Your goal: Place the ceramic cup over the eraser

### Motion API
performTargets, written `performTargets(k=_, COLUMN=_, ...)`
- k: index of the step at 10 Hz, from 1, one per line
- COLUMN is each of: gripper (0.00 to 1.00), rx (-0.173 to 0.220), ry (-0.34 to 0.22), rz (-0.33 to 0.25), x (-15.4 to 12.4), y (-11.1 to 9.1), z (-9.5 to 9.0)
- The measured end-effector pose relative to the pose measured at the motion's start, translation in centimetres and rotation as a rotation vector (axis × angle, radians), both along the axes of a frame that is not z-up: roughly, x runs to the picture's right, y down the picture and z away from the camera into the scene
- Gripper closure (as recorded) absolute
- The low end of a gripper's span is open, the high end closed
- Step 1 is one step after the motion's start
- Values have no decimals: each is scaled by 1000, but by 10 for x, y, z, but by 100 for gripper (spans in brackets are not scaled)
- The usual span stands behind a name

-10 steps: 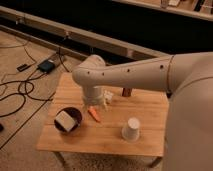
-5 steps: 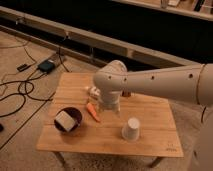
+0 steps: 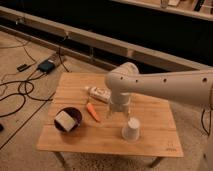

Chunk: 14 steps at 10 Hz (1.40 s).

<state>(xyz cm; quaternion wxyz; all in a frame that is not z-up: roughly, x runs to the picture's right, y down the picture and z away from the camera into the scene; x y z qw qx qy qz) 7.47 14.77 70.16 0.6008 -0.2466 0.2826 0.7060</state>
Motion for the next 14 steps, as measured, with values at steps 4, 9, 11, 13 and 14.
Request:
performTargets(k=4, gripper=35, rx=-28, ry=40, rz=52, x=31, y=17, z=7)
performTargets(k=9, gripper=35, rx=-50, ry=74, rz=100, x=63, y=39, z=8)
performTargets(k=11, gripper=35, rx=-66, ry=74, rz=102, x=68, y=47, z=13)
performTargets(k=13, gripper=35, rx=-80, ry=62, rz=98, x=69, y=52, z=23)
performTargets(k=14, gripper=35, rx=-81, ry=57, rz=100, x=69, y=53, z=29)
